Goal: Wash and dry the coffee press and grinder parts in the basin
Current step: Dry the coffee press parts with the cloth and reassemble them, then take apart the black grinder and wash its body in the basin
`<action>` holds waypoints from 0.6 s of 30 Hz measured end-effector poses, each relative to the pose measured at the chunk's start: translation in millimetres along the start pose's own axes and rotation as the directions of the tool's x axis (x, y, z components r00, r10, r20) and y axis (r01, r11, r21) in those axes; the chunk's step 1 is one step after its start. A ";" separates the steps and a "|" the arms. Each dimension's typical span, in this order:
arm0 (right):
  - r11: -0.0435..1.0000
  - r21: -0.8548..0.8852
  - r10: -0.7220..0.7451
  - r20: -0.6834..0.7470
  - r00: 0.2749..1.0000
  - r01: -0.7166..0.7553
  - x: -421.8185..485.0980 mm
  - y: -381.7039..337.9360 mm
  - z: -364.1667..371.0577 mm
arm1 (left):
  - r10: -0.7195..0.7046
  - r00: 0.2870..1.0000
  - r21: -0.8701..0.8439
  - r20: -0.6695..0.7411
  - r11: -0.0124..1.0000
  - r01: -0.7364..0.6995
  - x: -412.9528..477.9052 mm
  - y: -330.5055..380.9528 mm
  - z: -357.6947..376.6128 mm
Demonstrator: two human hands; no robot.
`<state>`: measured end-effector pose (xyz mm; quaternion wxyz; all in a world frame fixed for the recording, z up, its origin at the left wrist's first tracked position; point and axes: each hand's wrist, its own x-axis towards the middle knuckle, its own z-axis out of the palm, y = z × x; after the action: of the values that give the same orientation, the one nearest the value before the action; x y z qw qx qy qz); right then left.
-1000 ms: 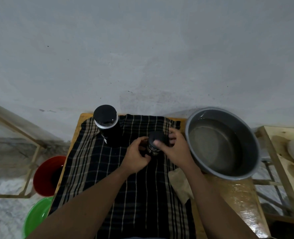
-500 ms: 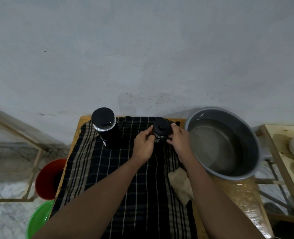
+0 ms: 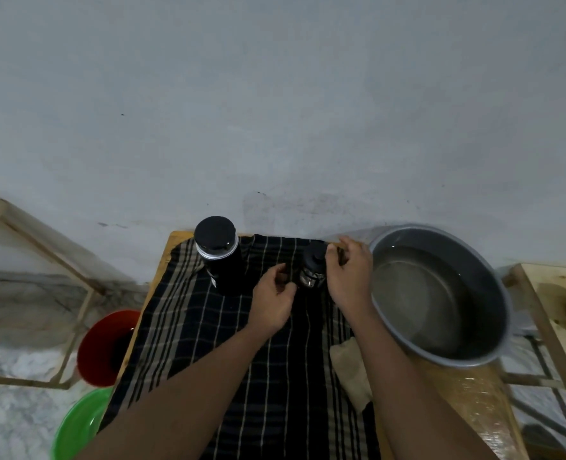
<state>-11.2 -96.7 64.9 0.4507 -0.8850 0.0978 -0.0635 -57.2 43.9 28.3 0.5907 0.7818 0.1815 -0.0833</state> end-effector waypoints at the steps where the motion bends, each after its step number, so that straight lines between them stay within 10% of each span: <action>1: 0.999 0.002 -0.050 0.023 0.998 0.050 0.1 -8.5 2.2 | -0.020 0.999 0.016 -0.038 1.000 0.020 -3.3 -5.9 -6.8; 9: 0.975 0.133 -0.220 0.431 0.875 0.179 -10.6 -100.7 40.3 | 0.058 0.866 0.005 -0.497 0.998 -0.064 -33.1 -23.5 -84.0; 18: 0.991 0.118 -0.107 0.470 0.876 0.058 -6.8 -139.3 68.6 | 0.303 0.919 0.032 -0.254 0.952 -0.305 -4.6 14.1 -130.2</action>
<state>12.1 38.7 137.4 0.5016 -0.8532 -0.0568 0.1313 -67.0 163.9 80.0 0.5714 0.8021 0.1328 0.1117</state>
